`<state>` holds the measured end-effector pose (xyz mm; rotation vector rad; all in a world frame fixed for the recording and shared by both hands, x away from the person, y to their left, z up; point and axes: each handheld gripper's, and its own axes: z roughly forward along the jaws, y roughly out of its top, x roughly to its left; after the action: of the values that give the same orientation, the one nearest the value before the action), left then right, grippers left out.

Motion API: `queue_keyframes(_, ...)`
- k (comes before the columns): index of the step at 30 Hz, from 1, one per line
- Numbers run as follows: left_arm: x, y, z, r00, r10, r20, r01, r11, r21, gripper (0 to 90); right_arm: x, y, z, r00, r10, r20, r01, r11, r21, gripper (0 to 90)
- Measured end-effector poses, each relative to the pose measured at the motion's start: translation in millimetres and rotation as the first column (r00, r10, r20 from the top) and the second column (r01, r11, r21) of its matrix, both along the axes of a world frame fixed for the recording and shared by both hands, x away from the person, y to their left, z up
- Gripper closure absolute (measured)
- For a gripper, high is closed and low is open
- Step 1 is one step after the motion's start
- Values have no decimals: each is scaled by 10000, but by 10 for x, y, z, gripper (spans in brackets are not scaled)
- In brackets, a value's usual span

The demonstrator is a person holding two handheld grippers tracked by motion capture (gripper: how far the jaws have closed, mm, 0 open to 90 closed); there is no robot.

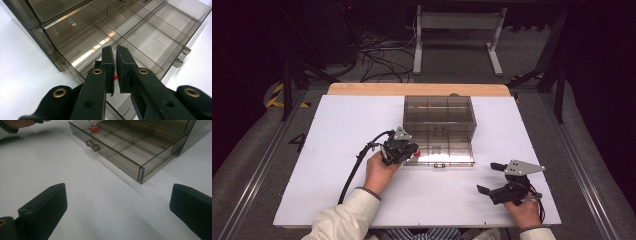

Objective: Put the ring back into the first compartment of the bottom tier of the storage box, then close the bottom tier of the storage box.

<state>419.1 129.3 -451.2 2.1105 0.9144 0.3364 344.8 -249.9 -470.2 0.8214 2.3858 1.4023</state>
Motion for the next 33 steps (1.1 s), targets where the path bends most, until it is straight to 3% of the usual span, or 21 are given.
queue_keyframes(7, -10, 0, 7, 10000, -95, -15, 94, 9999, -113, 781, -1, -1, 0, 10000, -1, -2, 1, 10000, 7, 19)
queue_keyframes(15, -90, 28, 140, 9976, -576, 382, 598, 9964, -593, 692, -4, -2, 0, 10000, -5, 8, 5, 10000, 29, 19)
queue_keyframes(20, -139, 30, 193, 9923, -1214, 254, 1235, 9856, -1154, 636, -6, -5, 0, 10000, -6, 13, 6, 10000, 40, 19)
queue_keyframes(29, -193, 3, 223, 9848, -1736, 34, 1726, 9768, -1269, 574, -3, -6, 1, 10000, -7, -3, 7, 10000, 63, 19)
queue_keyframes(33, -215, -27, 218, 9790, -2037, -114, 2015, 9741, -1021, 564, -4, -6, 1, 10000, -6, -5, 6, 10000, 60, 19)
